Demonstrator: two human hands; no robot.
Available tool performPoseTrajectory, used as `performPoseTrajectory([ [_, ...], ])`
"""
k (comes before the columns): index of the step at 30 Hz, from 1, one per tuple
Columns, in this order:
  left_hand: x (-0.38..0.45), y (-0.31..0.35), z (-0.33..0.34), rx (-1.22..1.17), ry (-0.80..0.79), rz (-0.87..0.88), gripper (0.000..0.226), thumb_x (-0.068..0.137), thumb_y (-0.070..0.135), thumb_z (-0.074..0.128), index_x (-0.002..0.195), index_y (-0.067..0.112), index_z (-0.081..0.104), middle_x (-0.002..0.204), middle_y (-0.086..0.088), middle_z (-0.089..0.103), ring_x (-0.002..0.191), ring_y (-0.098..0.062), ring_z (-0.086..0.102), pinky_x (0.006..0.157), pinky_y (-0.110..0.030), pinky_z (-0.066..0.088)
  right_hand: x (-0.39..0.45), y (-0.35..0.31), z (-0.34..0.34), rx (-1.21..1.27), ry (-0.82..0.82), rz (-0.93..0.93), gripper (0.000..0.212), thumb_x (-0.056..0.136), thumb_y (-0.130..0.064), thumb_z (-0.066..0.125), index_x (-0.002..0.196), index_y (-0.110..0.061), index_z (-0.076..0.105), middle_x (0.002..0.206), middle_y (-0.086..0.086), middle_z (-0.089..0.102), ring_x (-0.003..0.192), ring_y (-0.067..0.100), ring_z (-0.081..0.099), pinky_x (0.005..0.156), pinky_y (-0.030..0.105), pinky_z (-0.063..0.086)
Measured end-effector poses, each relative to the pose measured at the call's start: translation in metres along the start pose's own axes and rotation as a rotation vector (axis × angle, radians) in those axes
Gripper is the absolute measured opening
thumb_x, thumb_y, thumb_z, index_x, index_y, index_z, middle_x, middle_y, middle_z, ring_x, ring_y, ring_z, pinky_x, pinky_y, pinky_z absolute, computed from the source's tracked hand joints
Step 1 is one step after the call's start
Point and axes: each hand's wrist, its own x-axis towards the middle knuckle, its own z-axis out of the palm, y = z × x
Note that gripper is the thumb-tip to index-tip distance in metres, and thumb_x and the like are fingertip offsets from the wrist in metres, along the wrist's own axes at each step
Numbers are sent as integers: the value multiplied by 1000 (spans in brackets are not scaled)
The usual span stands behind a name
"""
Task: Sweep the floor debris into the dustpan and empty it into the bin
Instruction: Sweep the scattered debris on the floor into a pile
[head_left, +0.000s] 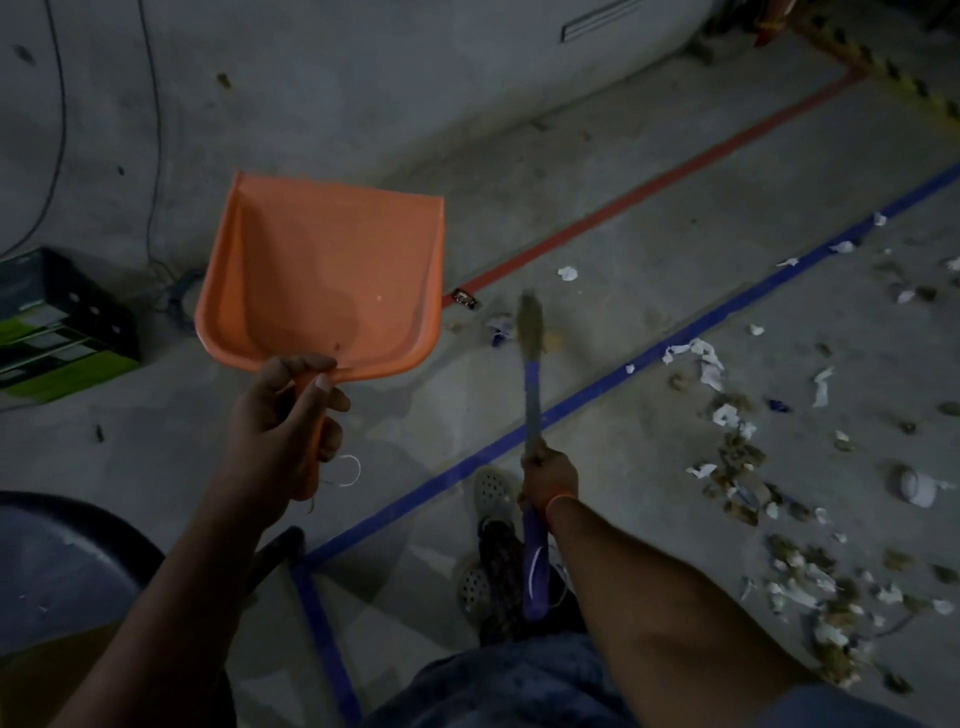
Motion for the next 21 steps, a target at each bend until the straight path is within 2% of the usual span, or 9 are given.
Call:
performPoseTrajectory([
  [3, 17, 1, -6, 41, 24, 3, 12, 106, 11, 50, 115, 9, 58, 81, -6, 64, 53, -17, 52, 45, -26, 44, -5, -49, 11, -20, -120, -81, 36, 94, -25, 53, 127, -11, 61, 115, 18, 65, 100, 36, 65, 84, 31, 52],
  [5, 33, 4, -10, 49, 32, -4, 12, 106, 11, 50, 114, 8, 58, 82, -8, 63, 53, -18, 52, 46, -27, 44, 4, -75, 20, -102, -207, -130, 35, 95, -23, 52, 127, -10, 61, 117, 16, 65, 103, 33, 64, 85, 28, 49],
  [8, 61, 12, -10, 77, 33, -35, 12, 106, 9, 49, 115, 6, 57, 83, -10, 61, 53, -18, 51, 46, -26, 43, 38, -104, 45, -163, -280, -132, 36, 93, -28, 54, 123, -10, 63, 113, 14, 68, 100, 32, 66, 89, 35, 52],
  [10, 81, 16, -8, 99, 29, -41, 12, 107, 8, 48, 114, 5, 57, 83, -11, 60, 52, -18, 50, 45, -25, 42, 85, -100, 75, -157, -313, -61, 43, 87, -37, 54, 121, -12, 64, 108, 12, 70, 92, 33, 69, 84, 41, 57],
  [12, 101, 22, -4, 106, 17, -36, 12, 106, 7, 49, 115, 4, 57, 83, -11, 60, 52, -18, 50, 45, -25, 42, 113, -101, 85, -102, -298, 29, 48, 83, -41, 52, 121, -14, 64, 105, 10, 71, 89, 32, 70, 81, 42, 58],
  [15, 132, 31, 6, 98, 12, -36, 14, 106, 7, 49, 117, 2, 56, 83, -11, 60, 51, -17, 50, 42, -23, 40, 96, -132, 46, -16, -206, 122, 39, 92, -32, 54, 124, -10, 62, 112, 12, 70, 99, 30, 68, 81, 29, 55],
  [18, 157, 35, 20, 80, 11, -43, 12, 106, 8, 50, 116, 6, 56, 82, -10, 60, 50, -16, 50, 40, -20, 38, 103, -132, 18, 118, -103, 256, 34, 97, -22, 51, 127, -6, 57, 113, 15, 67, 81, 30, 69, 56, 26, 52],
  [19, 164, 36, 26, 78, 9, -41, 12, 106, 8, 50, 116, 6, 56, 82, -10, 61, 50, -16, 51, 41, -21, 39, 107, -131, 11, 135, -69, 281, 32, 98, -22, 48, 123, -4, 57, 110, 14, 67, 76, 29, 68, 54, 25, 49],
  [21, 177, 36, 36, 80, -6, -45, 12, 106, 8, 50, 116, 6, 56, 81, -7, 62, 50, -16, 51, 42, -23, 40, 113, -129, -5, 140, 2, 306, 27, 99, -21, 45, 111, -1, 59, 101, 9, 65, 75, 28, 65, 60, 25, 45],
])
